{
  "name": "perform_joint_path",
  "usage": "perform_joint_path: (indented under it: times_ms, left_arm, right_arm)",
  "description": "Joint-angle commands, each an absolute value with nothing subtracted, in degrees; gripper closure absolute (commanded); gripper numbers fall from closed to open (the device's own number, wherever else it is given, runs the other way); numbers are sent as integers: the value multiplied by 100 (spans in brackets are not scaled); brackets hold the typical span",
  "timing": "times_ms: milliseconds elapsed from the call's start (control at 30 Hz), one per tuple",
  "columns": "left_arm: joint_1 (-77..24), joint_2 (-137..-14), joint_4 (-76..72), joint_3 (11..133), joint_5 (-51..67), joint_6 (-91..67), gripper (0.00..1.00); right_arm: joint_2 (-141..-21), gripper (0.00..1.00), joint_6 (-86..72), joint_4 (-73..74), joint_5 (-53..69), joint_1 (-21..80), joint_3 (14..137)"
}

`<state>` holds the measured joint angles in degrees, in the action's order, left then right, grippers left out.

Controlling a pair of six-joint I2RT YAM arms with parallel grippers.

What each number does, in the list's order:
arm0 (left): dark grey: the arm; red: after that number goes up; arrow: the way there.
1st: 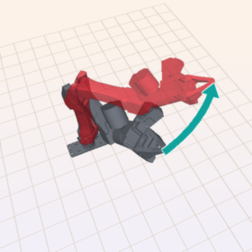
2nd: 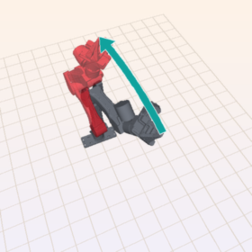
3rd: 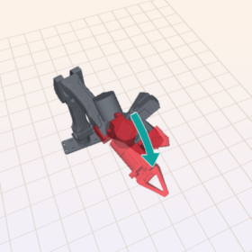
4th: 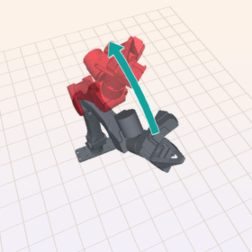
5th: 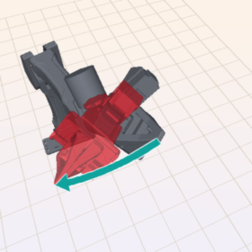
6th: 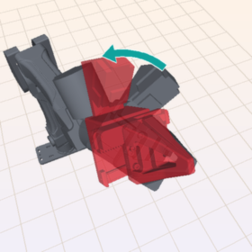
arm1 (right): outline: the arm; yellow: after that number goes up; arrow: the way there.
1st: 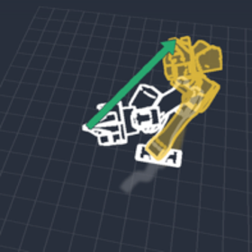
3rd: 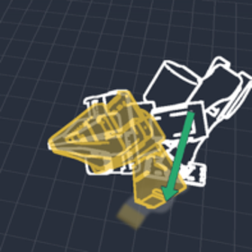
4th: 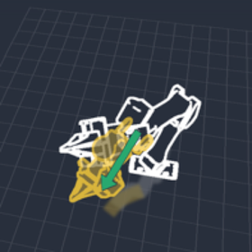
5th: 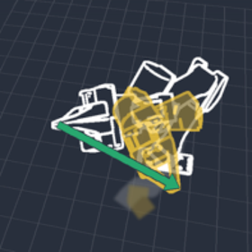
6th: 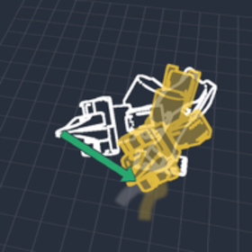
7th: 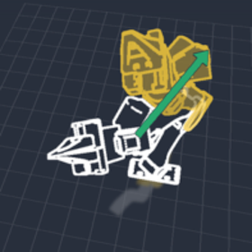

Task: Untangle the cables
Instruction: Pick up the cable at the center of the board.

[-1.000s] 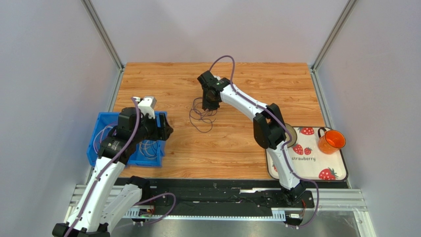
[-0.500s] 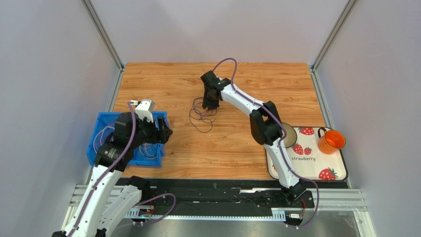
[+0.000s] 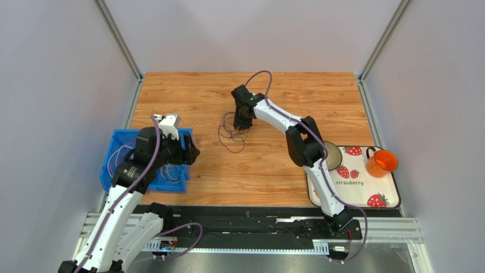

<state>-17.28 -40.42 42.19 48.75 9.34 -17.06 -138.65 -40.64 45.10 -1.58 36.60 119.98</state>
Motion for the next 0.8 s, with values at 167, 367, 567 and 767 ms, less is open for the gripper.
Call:
perform_joint_path:
  times_ms: [167, 367, 567, 767]
  left_arm:
    - [-1758, -4052, 4087, 4860, 967, -1758, 23]
    - [-1758, -4096, 4061, 4860, 958, -1758, 24]
    - [-1758, -4113, 4052, 4860, 975, -1758, 24]
    - [-1758, -4166, 4026, 4860, 1028, -1767, 24]
  right_arm:
    - [-13271, 71, -4113, 4228, -123, 3621, 11602]
    - [-13131, 71, -4087, 4228, -97, 3586, 11558]
    - [-12912, 71, -4095, 4263, -123, 3568, 11479]
    - [-12876, 71, -4192, 4263, -176, 3568, 11242]
